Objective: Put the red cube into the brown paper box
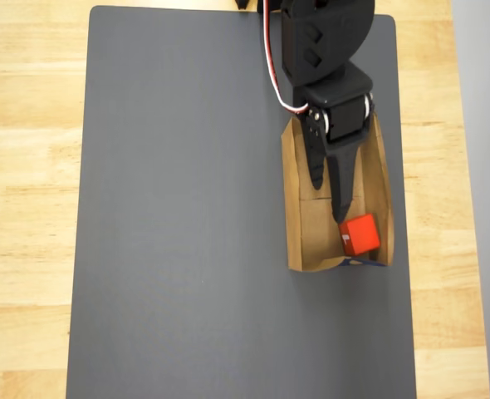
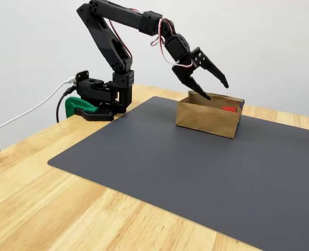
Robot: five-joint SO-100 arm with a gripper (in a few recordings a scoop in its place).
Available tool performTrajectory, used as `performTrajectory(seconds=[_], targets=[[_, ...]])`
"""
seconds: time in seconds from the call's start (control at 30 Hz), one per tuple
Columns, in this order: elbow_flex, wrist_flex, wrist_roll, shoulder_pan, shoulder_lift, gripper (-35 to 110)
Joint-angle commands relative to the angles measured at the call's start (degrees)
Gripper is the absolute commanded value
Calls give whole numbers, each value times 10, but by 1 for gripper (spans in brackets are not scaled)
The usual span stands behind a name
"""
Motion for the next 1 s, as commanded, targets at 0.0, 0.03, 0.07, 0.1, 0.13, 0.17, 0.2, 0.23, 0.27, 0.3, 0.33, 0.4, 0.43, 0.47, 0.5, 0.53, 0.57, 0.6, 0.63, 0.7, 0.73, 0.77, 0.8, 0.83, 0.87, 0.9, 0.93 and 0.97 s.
performTrajectory(seconds=[0.0, 0.03, 0.07, 0.1, 0.13, 0.17, 0.2, 0.23, 0.27, 0.3, 0.33, 0.4, 0.43, 0.47, 0.5, 0.53, 0.57, 0.6, 0.63, 0.7, 0.73, 0.77, 0.8, 0.83, 0.87, 0.9, 0.93, 0.97], targets=[[4, 45, -3, 15, 128, 2], [11, 48, -11, 25, 158, 1], [17, 51, -14, 36, 185, 0], [22, 56, -8, 52, 208, 0], [30, 59, -9, 67, 232, 0], [41, 60, -8, 82, 255, 0], [54, 57, -8, 96, 273, 0], [69, 53, -4, 108, 292, 0], [85, 50, 2, 118, 308, 0], [100, 51, -3, 123, 326, 0], [111, 58, -8, 128, 342, 0], [125, 71, -9, 140, 370, 0], [127, 87, -8, 144, 380, 0], [129, 104, -6, 149, 390, 0], [134, 120, -1, 151, 402, 0], [141, 135, -1, 152, 414, 0], [149, 148, 1, 151, 427, 0], [156, 160, 4, 151, 439, 0], [161, 176, 5, 149, 449, 0], [164, 201, 6, 145, 456, 0], [167, 207, 11, 145, 457, 0], [171, 212, 18, 146, 459, 0], [177, 213, 15, 145, 460, 0], [182, 213, 15, 144, 461, 0], [189, 213, 19, 144, 463, 0], [197, 212, 24, 144, 465, 0], [207, 207, 28, 145, 467, 0], [218, 204, 22, 143, 471, 0]])
